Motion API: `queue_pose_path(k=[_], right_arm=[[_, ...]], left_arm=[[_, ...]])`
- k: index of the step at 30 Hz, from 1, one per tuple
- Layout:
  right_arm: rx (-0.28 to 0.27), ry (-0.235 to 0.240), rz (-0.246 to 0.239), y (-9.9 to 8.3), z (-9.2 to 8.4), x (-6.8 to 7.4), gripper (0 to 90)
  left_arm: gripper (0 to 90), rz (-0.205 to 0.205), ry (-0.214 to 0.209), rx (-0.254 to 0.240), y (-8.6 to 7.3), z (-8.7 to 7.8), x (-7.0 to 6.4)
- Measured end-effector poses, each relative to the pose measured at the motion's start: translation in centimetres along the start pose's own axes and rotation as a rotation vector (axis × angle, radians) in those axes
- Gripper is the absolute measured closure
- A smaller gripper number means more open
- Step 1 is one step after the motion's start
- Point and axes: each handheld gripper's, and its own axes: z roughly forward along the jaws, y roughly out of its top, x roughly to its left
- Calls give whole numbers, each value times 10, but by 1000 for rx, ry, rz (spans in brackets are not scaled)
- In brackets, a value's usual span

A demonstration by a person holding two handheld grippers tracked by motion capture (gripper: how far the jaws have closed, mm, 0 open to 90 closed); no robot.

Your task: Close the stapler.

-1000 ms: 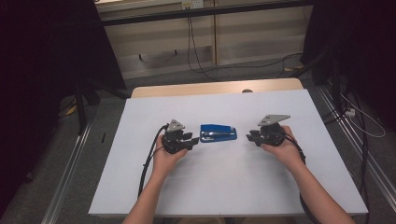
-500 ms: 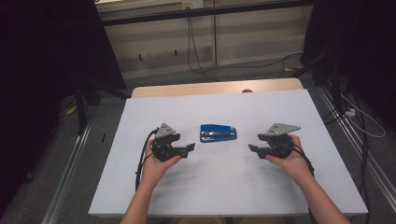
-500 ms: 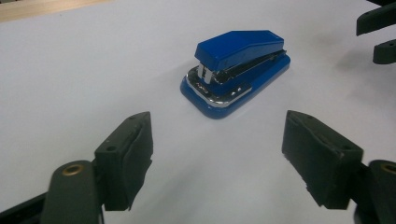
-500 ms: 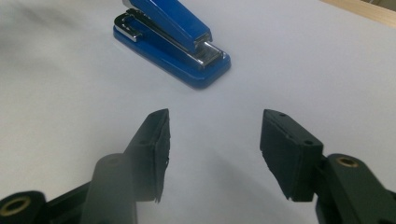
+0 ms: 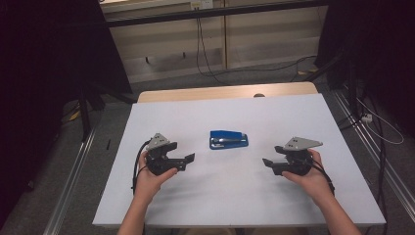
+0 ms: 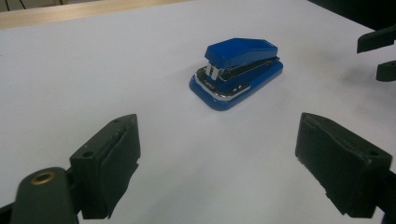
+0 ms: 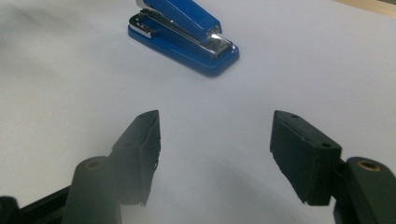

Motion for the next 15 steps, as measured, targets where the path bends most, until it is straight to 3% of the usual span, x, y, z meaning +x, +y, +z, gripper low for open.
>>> queue_pose_path(k=[4, 8, 15], right_arm=[[-5, -2, 25, -6, -5, -1, 302], [-1, -16, 16, -10, -11, -2, 287], [-13, -26, 40, -16, -18, -5, 255]], left_arm=[[138, 24, 8, 3, -5, -8, 3], [122, 11, 21, 4, -11, -13, 8], [109, 17, 26, 7, -16, -20, 11]])
